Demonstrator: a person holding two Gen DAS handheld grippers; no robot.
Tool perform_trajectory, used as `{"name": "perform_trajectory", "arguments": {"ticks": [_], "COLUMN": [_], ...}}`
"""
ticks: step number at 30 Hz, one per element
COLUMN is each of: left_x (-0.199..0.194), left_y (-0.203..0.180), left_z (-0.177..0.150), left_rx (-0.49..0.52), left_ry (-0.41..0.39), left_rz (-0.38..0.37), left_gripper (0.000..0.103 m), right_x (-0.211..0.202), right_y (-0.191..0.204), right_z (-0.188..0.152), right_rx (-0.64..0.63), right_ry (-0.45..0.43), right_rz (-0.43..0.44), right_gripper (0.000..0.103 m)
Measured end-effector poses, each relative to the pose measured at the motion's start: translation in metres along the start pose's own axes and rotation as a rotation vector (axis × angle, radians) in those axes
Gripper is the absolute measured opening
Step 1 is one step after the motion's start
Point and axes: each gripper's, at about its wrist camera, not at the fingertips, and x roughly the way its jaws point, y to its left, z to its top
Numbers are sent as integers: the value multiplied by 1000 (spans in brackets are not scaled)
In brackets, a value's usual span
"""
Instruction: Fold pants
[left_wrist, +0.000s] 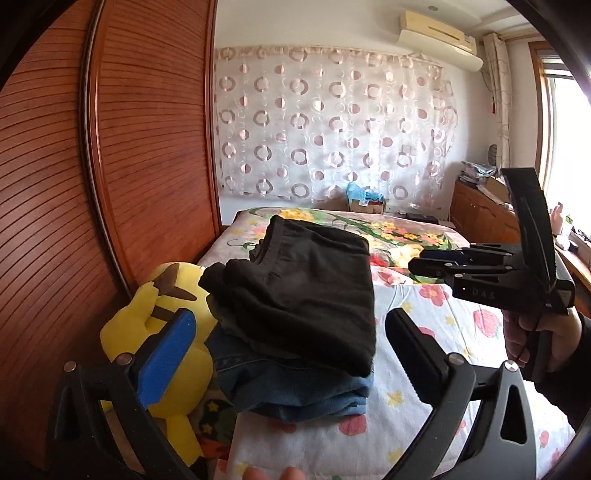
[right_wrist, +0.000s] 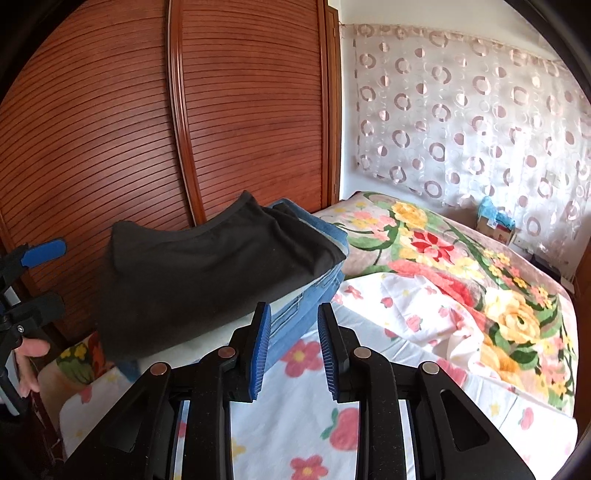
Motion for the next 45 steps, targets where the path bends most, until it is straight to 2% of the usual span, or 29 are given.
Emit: {"name": "perform_trajectory", "arguments": {"ticks": [2,13,17,31,38,45], "left_x": [-3,-15,-18,-29,-39,-51], "left_y": [-1,-13,-17,-36,-50,-70], "left_z": [-1,-13,-21,-42,-57,-61], "left_rx": [7,22,23,42,48,68], "left_ry": [4,37,47,85,85,87], "left_rz": [-2,-64,-79,-95,-139,-168], "left_gripper": [103,103,103,103,103,103], "right_x": [-8,-43,-56,-100,-125,-157], "right_y": [2,14,20,42,55,66], "right_z": [-4,-26,-37,-72,-89,-104], "right_rx": [10,37,51,101,133,167], "right_ry": [-9,-22,-27,-23,-23,-38], "right_rz": [2,-18,-37,-99,-134,-170], "right_gripper": [41,61,73,76,81,81]}}
